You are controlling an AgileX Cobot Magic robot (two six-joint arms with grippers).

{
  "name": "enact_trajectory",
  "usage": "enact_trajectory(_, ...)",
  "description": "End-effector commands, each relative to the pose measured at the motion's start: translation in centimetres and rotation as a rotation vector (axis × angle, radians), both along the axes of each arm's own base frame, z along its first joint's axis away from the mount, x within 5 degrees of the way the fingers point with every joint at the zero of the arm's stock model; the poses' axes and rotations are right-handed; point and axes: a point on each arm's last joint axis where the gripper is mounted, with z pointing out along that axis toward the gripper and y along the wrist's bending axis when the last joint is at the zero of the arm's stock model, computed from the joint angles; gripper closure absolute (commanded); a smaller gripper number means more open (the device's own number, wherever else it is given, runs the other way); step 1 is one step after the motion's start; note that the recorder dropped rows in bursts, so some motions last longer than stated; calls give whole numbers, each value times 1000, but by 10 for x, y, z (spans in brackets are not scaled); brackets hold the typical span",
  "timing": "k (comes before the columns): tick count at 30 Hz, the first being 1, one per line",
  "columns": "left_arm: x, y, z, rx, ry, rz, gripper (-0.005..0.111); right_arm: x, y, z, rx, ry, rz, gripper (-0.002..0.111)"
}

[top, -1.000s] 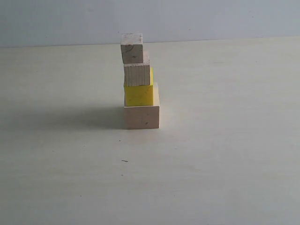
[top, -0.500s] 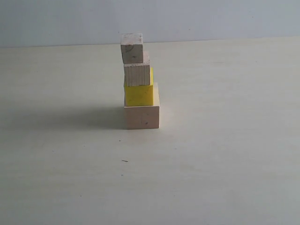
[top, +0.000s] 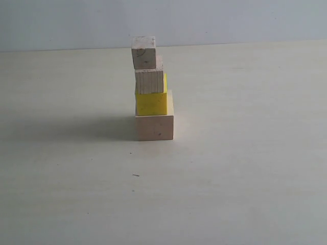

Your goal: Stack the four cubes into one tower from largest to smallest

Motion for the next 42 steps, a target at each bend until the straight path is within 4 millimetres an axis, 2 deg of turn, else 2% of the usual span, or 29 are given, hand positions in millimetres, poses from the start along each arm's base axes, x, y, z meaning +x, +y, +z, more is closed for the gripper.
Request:
enact_trajectory(1,4,1,-8,26,18,32,107,-1,0,-1,-1,0,-5,108)
enact_trajectory(4,9,1,-23,31,59,29,107,-1,0,-1,-1,0,-5,108)
enact_trajectory(8,17,-1,-57,61,185,23,107,-1,0,-1,-1,0,-5,108)
enact_trajectory(13,23,2,-101,-41,358,13,107,-1,0,-1,-1,0,-5,108)
enact_trajectory(22,30,2,-169,-37,501,21,107,-1,0,-1,-1,0,-5,108)
enact_trajectory(29,37,2,-215,-30,660,27,107,0,1,-2,-6,11,-3,108)
enact_trajectory(31,37,2,-217,-30,667,27,107,0,1,-2,-6,11,-3,108)
enact_trajectory(34,35,2,-227,-27,778,28,107,0,1,-2,-6,11,-3,108)
enact_trajectory(37,34,2,-228,-42,781,27,107,0,1,-2,-7,11,-4,108)
enact_trajectory(42,35,2,-226,-248,771,1,107,0,1,-2,-7,11,-4,108)
